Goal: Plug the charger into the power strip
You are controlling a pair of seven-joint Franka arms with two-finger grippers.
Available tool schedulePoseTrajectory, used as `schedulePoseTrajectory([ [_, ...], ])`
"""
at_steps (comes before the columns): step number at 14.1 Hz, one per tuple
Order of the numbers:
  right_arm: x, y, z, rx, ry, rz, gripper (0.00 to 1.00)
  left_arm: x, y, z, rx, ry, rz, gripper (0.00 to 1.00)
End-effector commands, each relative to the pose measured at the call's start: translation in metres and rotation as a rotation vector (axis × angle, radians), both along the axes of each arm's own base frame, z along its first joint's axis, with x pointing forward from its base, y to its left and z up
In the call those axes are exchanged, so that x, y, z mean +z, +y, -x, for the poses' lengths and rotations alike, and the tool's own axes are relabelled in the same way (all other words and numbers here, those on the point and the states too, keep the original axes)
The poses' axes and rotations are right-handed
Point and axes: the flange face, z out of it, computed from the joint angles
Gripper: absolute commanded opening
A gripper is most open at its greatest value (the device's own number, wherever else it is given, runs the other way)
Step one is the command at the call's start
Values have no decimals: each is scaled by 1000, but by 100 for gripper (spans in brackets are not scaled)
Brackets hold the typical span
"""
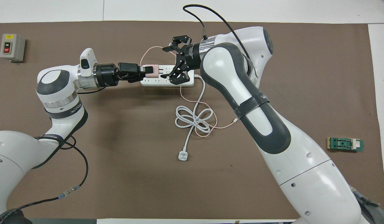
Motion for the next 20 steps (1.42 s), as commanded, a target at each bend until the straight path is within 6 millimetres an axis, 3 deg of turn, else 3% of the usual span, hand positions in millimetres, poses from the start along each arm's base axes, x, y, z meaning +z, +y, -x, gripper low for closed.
schedulePoseTrajectory([
  [1, 32, -57, -13, -21, 15, 2, 100, 19, 5, -8, -51, -32, -70, 0],
  [3, 43, -103, -23, -41, 8, 35, 100, 34, 16, -17, -69, -13, -124, 0],
  [5, 56, -134, -25, -44, -12, 83, 100, 45, 20, -21, -108, -18, -195, 0],
  [10, 98, -183, -21, -7, -144, 273, 100, 68, 40, -26, -164, 17, -306, 0],
  [14, 122, -215, -2, 214, -253, 415, 100, 115, 63, -9, -204, 135, -489, 0],
  [15, 130, -222, 4, 288, -288, 461, 100, 115, 85, -10, -187, 158, -510, 0],
  [17, 137, -237, 16, 464, -354, 544, 100, 116, 102, -8, -185, 216, -530, 0],
  [20, 145, -262, 32, 780, -472, 640, 100, 146, 120, -12, -188, 296, -705, 0],
])
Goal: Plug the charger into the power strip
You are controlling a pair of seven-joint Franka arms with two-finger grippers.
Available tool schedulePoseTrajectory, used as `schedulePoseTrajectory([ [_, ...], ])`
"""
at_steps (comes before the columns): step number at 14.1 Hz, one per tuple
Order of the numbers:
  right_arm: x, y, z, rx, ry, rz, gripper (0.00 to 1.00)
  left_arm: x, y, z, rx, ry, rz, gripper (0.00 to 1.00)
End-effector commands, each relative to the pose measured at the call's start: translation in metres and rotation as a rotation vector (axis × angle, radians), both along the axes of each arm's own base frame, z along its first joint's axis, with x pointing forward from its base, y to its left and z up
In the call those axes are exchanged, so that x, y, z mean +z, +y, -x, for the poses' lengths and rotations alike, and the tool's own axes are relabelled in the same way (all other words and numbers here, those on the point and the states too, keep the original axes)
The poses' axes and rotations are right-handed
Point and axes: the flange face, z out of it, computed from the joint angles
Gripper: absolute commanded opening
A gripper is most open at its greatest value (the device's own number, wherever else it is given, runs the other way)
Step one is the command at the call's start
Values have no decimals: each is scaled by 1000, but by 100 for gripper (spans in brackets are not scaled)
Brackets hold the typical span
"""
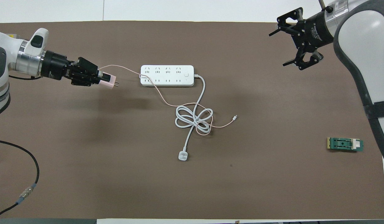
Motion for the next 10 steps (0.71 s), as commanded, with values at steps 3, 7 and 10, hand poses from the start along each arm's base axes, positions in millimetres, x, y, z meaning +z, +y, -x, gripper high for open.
schedulePoseTrajectory([
  [3, 24, -37, 28, 509, -92, 199, 100, 53, 9, -7, -1, 77, -386, 0],
  [7, 61, -57, 65, 837, -144, 306, 100, 59, -7, -5, -29, 42, -529, 0],
  [10, 84, -70, 108, 895, -166, 301, 100, 67, -4, -9, 1, 6, -550, 0],
])
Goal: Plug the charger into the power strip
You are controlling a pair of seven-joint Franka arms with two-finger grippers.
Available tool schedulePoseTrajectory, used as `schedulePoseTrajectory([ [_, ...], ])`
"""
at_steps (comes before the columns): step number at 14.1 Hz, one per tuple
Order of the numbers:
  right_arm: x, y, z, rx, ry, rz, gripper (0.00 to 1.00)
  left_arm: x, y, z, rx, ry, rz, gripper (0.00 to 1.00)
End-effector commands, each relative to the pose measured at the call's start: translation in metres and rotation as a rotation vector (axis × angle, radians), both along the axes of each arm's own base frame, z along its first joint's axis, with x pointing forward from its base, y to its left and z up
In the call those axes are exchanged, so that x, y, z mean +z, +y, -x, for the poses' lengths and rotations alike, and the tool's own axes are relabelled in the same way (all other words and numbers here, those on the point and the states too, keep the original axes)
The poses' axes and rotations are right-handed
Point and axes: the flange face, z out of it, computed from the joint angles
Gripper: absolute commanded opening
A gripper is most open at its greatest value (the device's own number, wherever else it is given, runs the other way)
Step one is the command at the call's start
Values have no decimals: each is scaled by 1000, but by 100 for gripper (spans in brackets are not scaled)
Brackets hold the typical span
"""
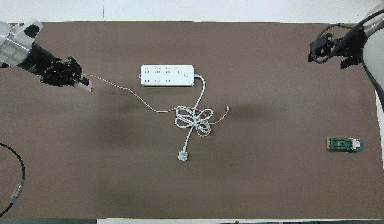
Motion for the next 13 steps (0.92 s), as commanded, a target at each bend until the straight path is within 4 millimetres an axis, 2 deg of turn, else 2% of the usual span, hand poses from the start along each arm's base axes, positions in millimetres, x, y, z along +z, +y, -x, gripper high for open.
schedulePoseTrajectory([
  [1, 15, -13, 51, 47, 1, 5, 100, 27, 7, -3, 45, -76, -63, 0],
  [4, 18, -19, 80, 38, 27, 0, 100, 43, 17, -2, 187, -80, -181, 0],
  [5, 17, -18, 81, 39, 30, 0, 100, 49, 15, 0, 200, -81, -231, 0],
  [6, 15, -18, 82, 34, 35, 1, 100, 60, 2, 4, 220, -93, -286, 0],
  [7, 10, -16, 83, 32, 34, 2, 100, 60, -10, 5, 273, -84, -331, 0],
  [10, 10, -15, 83, 38, 18, 23, 100, 63, -17, 9, 482, 4, -361, 0],
  [13, 9, -16, 82, 46, 17, 46, 100, 60, -13, 15, 494, 41, -423, 0],
])
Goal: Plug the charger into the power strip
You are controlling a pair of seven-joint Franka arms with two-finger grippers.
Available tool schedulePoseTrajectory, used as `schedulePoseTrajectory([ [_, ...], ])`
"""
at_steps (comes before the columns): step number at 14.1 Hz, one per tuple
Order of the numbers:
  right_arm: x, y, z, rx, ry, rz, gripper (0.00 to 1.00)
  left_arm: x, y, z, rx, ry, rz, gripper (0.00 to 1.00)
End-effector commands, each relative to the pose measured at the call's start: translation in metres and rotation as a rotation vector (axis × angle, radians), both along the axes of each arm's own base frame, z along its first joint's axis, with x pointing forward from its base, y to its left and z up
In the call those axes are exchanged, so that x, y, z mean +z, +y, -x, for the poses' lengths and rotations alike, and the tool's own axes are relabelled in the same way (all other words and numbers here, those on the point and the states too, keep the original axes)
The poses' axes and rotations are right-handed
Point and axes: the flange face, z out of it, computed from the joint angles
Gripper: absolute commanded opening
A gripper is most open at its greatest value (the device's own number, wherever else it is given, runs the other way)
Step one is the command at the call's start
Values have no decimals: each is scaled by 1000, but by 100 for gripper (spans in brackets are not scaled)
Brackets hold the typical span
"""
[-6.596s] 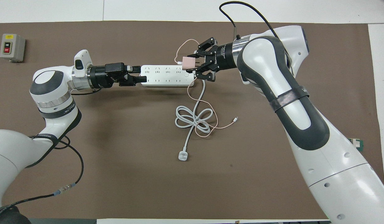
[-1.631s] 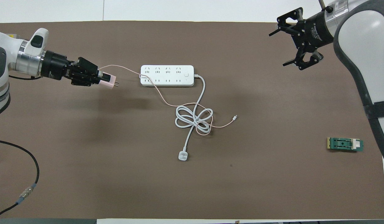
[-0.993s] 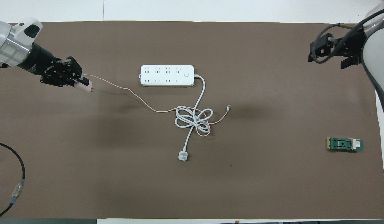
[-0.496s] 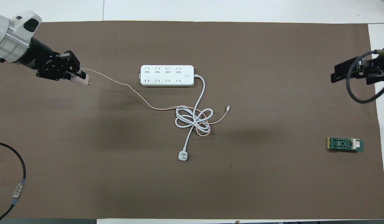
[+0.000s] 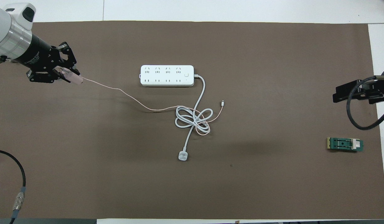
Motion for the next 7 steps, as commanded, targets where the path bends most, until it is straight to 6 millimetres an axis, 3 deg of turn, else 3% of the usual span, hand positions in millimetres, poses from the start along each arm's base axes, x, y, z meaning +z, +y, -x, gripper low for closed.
schedulePoseTrajectory([
  [1, -1, -3, 5, 18, -21, 22, 100, 4, 11, 7, 37, 35, -74, 0],
  [3, -3, -4, 3, 24, -23, 23, 100, 13, 24, 5, 53, 9, -96, 0],
  [5, -1, -7, -1, 47, -47, 40, 100, 44, 25, 15, 57, -40, -107, 0],
  [7, 0, -7, 0, 59, -41, 64, 100, 38, 25, 9, 114, -49, -116, 0],
])
